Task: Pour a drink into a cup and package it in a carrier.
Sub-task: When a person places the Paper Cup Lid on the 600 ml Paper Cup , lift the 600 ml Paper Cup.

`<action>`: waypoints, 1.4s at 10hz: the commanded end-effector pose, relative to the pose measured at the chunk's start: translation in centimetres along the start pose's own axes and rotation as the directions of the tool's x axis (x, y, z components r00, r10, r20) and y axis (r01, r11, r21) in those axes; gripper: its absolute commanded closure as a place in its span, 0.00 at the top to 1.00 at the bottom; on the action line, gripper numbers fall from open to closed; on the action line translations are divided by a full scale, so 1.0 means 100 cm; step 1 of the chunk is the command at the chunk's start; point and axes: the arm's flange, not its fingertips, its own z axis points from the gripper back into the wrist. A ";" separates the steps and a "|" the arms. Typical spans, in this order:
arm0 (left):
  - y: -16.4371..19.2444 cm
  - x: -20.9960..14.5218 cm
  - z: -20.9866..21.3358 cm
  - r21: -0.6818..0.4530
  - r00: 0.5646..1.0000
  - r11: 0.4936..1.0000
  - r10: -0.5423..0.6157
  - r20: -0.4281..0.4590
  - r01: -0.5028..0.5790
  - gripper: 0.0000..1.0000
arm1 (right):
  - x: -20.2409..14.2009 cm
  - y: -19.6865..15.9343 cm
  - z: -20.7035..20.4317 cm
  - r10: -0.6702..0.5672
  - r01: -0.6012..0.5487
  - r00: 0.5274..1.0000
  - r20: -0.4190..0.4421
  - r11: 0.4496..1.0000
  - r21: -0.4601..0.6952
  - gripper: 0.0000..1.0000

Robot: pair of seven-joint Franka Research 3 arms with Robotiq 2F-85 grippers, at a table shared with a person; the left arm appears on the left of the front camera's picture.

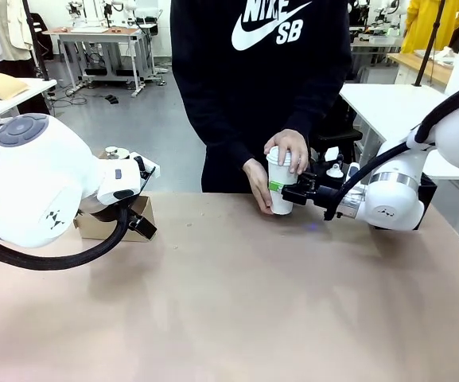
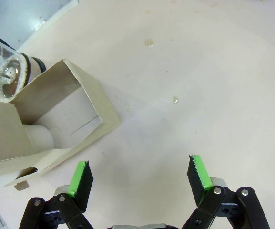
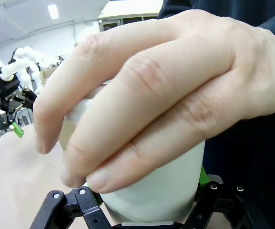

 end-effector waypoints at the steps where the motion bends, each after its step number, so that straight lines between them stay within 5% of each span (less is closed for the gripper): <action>1: 0.000 0.000 0.000 -0.001 1.000 1.000 0.000 0.001 0.000 1.00 | 0.004 0.002 -0.004 0.005 -0.005 1.000 0.001 1.000 0.003 0.80; 14: 0.000 0.000 0.000 -0.001 1.000 1.000 0.000 0.001 0.000 1.00 | 0.004 0.002 -0.004 0.005 -0.005 1.000 0.001 1.000 0.003 0.80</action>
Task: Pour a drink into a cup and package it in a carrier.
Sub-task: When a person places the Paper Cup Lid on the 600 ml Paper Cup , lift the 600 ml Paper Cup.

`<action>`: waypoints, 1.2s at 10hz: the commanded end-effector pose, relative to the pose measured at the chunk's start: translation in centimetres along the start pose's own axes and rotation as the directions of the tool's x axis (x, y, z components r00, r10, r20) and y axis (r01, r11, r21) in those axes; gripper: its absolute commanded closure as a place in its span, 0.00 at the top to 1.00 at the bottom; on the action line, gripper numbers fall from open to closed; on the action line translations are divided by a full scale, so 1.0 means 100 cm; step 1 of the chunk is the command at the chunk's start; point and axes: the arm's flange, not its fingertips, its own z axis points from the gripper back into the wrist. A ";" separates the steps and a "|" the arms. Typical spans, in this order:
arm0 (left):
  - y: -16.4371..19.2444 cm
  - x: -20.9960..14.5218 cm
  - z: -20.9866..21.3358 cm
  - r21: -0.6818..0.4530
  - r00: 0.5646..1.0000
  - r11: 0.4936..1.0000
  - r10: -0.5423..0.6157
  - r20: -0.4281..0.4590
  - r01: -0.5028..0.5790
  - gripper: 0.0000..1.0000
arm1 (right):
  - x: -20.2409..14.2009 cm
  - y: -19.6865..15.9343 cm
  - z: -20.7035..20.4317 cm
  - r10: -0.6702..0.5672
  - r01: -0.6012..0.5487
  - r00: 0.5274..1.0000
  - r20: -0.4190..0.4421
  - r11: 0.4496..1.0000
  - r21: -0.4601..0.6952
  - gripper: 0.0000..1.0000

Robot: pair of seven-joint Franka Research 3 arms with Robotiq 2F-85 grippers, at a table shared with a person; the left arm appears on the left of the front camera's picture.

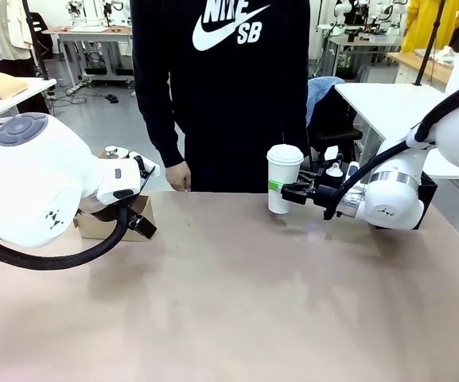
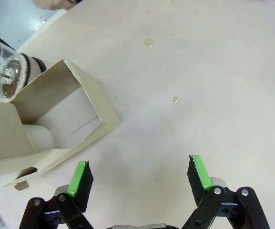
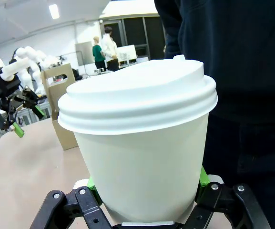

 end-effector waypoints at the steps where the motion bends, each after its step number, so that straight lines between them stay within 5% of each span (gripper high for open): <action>1: 0.000 0.000 0.000 -0.001 1.000 1.000 0.000 0.001 0.000 1.00 | 0.004 0.001 -0.002 0.003 -0.003 1.000 0.001 1.000 -0.002 0.80; 12: 0.000 0.000 0.000 -0.001 1.000 1.000 0.000 0.001 0.000 1.00 | 0.004 0.001 -0.002 0.003 -0.003 1.000 0.001 1.000 -0.002 0.80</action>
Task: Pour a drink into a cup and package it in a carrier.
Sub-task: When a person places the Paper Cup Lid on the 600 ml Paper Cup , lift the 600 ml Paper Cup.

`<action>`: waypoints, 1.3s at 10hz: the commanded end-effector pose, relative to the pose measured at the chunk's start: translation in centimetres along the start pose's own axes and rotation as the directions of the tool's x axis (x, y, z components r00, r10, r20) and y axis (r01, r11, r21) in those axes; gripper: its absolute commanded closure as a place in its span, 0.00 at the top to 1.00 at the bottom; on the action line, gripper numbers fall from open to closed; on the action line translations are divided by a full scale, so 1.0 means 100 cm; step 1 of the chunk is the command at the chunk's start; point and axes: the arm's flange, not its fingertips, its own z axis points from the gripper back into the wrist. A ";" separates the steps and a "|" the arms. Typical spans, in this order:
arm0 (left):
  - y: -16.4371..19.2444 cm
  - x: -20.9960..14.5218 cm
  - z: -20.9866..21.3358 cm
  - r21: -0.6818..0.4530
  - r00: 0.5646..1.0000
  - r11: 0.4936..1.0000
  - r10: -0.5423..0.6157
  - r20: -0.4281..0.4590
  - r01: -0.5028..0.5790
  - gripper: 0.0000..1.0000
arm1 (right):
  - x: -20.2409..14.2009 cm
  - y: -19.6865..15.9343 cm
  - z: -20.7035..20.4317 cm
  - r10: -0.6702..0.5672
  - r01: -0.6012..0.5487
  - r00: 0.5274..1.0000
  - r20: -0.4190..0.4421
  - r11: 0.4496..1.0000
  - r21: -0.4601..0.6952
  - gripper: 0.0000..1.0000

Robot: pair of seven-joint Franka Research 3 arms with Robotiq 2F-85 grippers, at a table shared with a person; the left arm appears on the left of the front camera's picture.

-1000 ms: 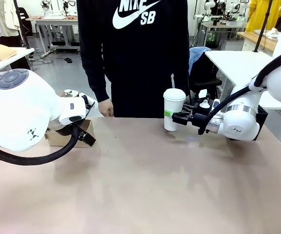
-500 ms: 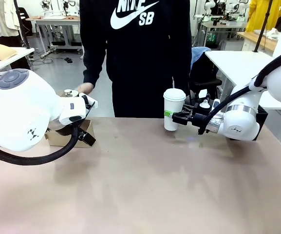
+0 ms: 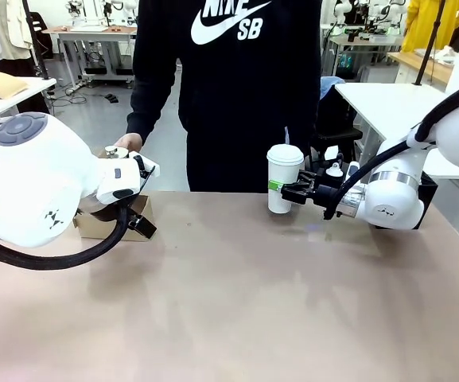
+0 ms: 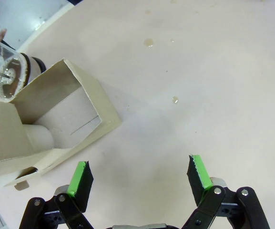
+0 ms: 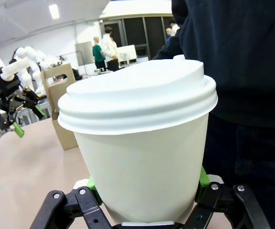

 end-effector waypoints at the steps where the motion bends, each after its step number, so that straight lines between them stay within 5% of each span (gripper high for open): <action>1: 0.000 0.000 0.000 -0.001 1.000 1.000 0.000 0.001 0.000 1.00 | 0.000 0.000 0.000 0.000 0.000 1.000 0.000 1.000 0.000 0.81; 8: 0.000 0.000 0.000 -0.001 1.000 1.000 0.000 0.001 0.000 1.00 | 0.200 0.115 0.004 0.030 -0.030 1.000 0.005 0.990 0.139 0.81; 10: 0.000 0.000 0.000 -0.001 1.000 1.000 0.000 0.001 0.000 1.00 | 0.233 0.149 0.001 0.049 -0.049 0.999 0.003 0.987 0.155 0.81; 13: 0.000 0.000 0.000 -0.001 1.000 1.000 0.000 0.001 0.000 1.00 | 0.245 0.151 -0.016 -0.001 0.008 1.000 -0.031 0.977 0.214 0.81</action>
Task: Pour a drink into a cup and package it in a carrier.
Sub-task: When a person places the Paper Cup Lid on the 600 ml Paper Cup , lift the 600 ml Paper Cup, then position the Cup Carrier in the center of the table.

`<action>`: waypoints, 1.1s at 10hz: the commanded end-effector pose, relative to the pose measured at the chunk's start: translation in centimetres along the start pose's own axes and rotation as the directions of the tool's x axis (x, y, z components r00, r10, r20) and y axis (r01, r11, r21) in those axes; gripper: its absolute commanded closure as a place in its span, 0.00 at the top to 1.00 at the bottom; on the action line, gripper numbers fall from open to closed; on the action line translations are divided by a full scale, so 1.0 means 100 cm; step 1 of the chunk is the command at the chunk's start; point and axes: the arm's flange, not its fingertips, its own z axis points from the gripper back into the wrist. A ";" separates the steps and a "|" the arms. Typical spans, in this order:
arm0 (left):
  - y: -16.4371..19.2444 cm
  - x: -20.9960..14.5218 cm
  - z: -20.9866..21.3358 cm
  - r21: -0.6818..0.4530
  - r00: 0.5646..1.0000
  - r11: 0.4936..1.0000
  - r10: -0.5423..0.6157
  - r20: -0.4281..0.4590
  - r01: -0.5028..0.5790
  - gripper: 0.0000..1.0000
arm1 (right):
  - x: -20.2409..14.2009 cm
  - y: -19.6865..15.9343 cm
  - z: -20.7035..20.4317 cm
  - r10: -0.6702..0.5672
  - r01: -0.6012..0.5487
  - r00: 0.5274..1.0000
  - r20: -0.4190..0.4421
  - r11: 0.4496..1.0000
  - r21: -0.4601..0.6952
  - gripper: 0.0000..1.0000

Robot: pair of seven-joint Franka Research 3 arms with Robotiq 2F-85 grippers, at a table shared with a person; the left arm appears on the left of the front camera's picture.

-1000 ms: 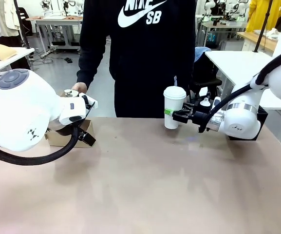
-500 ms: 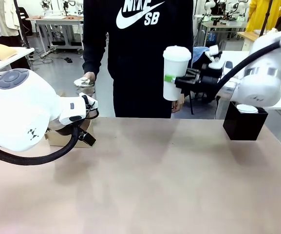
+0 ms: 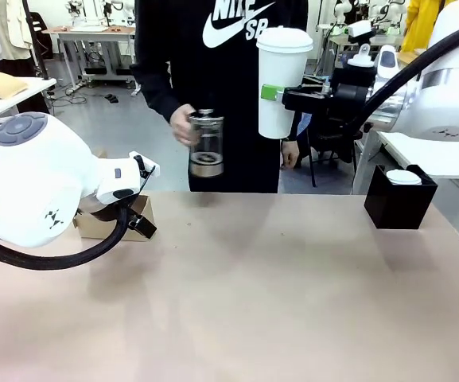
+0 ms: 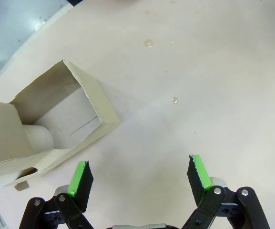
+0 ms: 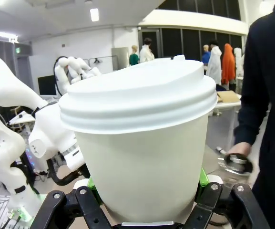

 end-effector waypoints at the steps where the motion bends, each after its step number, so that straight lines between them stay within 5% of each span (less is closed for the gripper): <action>1: 0.001 0.000 0.000 -0.001 1.000 1.000 0.001 0.000 -0.001 1.00 | 0.003 -0.001 0.004 0.021 -0.021 1.000 0.014 1.000 -0.013 0.81; 11: 0.000 0.000 0.000 0.000 1.000 1.000 0.000 0.000 0.000 1.00 | 0.003 -0.001 0.004 0.021 -0.021 1.000 0.014 1.000 -0.013 0.81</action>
